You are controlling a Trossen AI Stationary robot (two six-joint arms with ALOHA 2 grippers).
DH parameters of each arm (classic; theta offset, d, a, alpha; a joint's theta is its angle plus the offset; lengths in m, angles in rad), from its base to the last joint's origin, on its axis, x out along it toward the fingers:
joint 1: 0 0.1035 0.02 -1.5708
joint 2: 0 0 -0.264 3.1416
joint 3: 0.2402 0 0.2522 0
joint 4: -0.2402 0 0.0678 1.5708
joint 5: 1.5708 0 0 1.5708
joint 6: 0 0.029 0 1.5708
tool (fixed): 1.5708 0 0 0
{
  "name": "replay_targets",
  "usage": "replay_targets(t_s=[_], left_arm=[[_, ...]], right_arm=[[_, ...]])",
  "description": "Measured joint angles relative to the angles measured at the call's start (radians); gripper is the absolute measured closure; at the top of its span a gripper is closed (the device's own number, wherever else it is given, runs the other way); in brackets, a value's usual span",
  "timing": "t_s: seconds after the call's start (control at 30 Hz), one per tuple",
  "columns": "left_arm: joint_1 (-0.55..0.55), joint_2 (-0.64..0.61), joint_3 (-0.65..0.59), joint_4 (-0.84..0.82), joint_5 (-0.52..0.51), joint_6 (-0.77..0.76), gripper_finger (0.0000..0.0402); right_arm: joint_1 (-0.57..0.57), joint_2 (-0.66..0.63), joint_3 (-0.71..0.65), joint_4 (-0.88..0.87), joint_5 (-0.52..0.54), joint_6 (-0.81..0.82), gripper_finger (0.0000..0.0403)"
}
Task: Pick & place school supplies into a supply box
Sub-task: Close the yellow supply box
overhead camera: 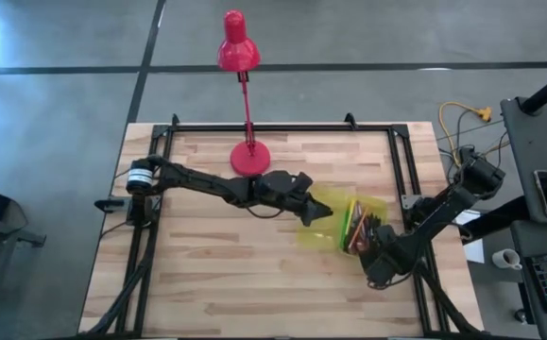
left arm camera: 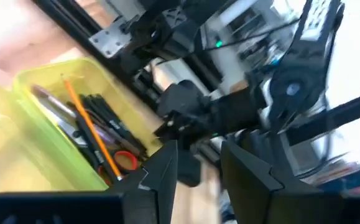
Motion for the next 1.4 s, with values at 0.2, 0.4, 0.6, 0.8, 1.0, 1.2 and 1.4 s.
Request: replay_targets(t_s=[0.2, 0.4, 0.6, 0.8, 1.0, 1.2, 1.4], left_arm=[[0.009, -0.005, 0.063, -0.435, -0.127, 0.176, 0.0293], [0.016, -0.039, -0.022, -0.545, -0.286, 0.184, 0.0293], [0.071, -0.047, -0.141, -0.542, -0.292, 0.053, 0.0293], [0.116, -0.045, -0.275, -0.449, -0.286, -0.046, 0.0293], [0.110, -0.016, -0.351, -0.309, -0.222, -0.047, 0.0293], [0.077, 0.043, -0.302, -0.293, -0.233, -0.037, 0.0293], [0.077, 0.060, -0.234, -0.310, -0.209, 0.068, 0.0293]], right_arm=[[-0.043, 0.001, 0.006, 0.025, 0.066, -0.061, 0.0331], [-0.048, 0.000, 0.013, -0.038, 0.066, -0.071, 0.0328], [-0.041, -0.004, 0.039, -0.243, 0.065, 0.004, 0.0335], [-0.068, -0.017, 0.007, -0.218, 0.062, -0.020, 0.0333], [-0.105, -0.018, -0.057, -0.117, 0.062, -0.040, 0.0333], [-0.165, -0.019, -0.093, -0.005, 0.070, -0.142, 0.0332], [-0.209, -0.017, -0.084, 0.012, 0.101, -0.215, 0.0341]])
